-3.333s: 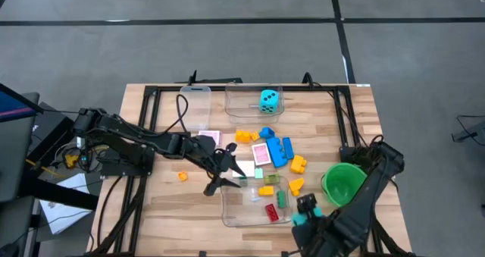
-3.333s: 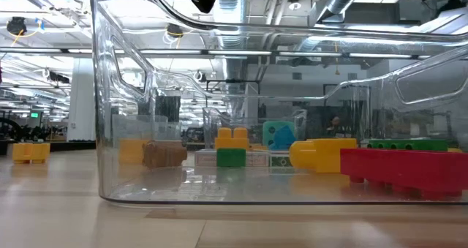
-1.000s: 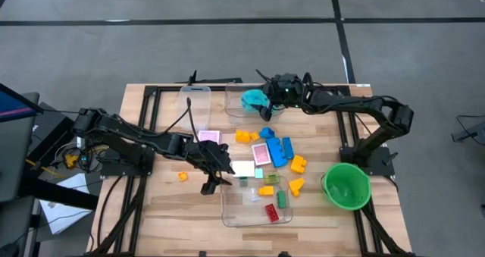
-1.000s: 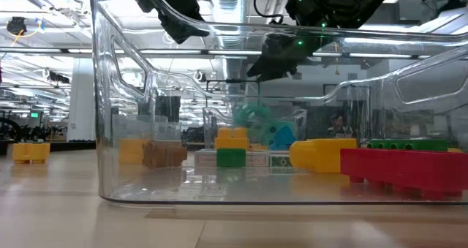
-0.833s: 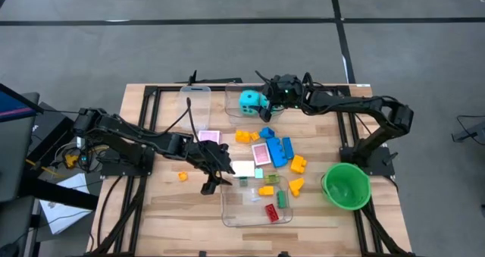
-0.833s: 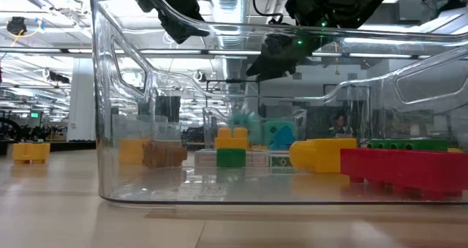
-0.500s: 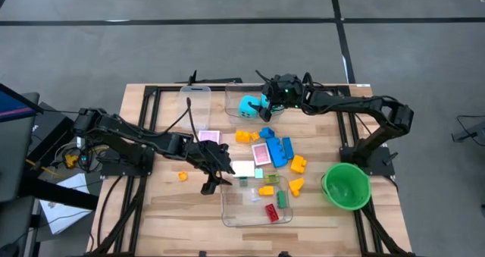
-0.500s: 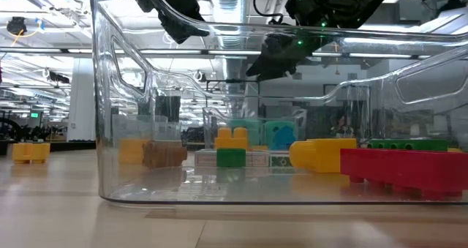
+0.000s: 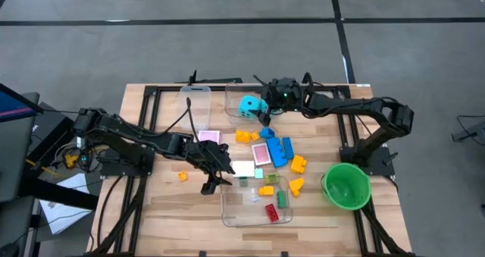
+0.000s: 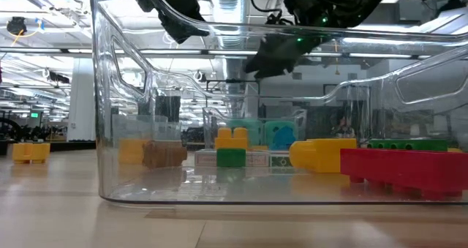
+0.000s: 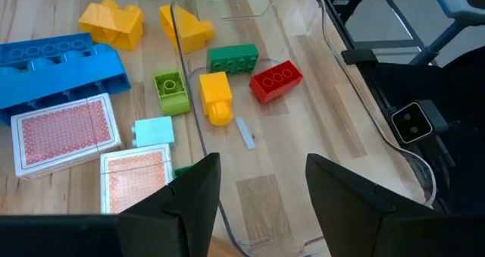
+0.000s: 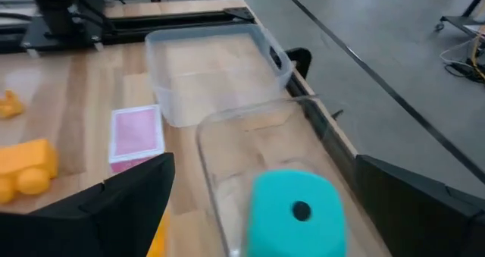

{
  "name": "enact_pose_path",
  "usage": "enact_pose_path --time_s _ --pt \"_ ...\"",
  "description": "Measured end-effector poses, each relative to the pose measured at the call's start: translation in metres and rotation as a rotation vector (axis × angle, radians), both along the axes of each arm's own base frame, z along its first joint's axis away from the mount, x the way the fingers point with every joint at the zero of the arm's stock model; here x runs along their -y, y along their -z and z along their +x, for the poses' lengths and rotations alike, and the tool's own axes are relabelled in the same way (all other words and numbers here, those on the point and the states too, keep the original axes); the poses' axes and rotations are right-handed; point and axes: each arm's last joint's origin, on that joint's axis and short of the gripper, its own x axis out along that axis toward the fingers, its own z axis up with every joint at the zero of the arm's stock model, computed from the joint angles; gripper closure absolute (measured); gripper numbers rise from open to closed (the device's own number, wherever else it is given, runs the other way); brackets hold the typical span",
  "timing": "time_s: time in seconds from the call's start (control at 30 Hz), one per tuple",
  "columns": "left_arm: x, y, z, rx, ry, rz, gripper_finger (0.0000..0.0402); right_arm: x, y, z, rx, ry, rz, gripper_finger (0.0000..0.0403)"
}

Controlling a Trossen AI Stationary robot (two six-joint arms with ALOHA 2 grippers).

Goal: Pick & Place Toys
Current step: Put the yellow game piece into the bottom transparent bin

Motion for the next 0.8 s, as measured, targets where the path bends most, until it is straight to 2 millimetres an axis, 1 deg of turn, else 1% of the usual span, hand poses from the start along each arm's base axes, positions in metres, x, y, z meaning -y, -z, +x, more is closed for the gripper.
enact_pose_path --time_s 0.1,0.2,0.3,0.4,0.53,0.63,0.8 --pt "0.0 -0.002 0.001 0.022 0.0 -0.004 0.0211 -0.012 -0.003 0.001 0.0 -0.026 0.019 0.0006" --pt "0.001 -0.006 0.005 0.08 0.001 -0.015 0.0211 -0.03 -0.016 0.002 0.047 -0.076 0.004 0.0006" --pt "0.002 -0.012 0.008 0.164 0.027 0.008 0.0211 -0.051 -0.032 -0.003 0.086 -0.135 -0.007 0.0005" --pt "0.002 -0.018 0.011 0.236 0.047 0.028 0.0211 -0.076 -0.054 -0.015 0.134 -0.203 -0.016 0.0005" --pt "0.003 -0.022 0.013 0.286 0.053 0.033 0.0211 -0.112 -0.07 -0.033 0.132 -0.308 0.013 0.0005" --pt "0.004 -0.021 0.012 0.28 0.065 0.03 0.0211 -0.139 -0.076 -0.047 0.1 -0.393 0.056 0.0005" --pt "0.018 -0.023 0.01 0.326 0.172 0.065 0.0211 -0.183 -0.072 -0.06 0.026 -0.555 0.079 0.0006"
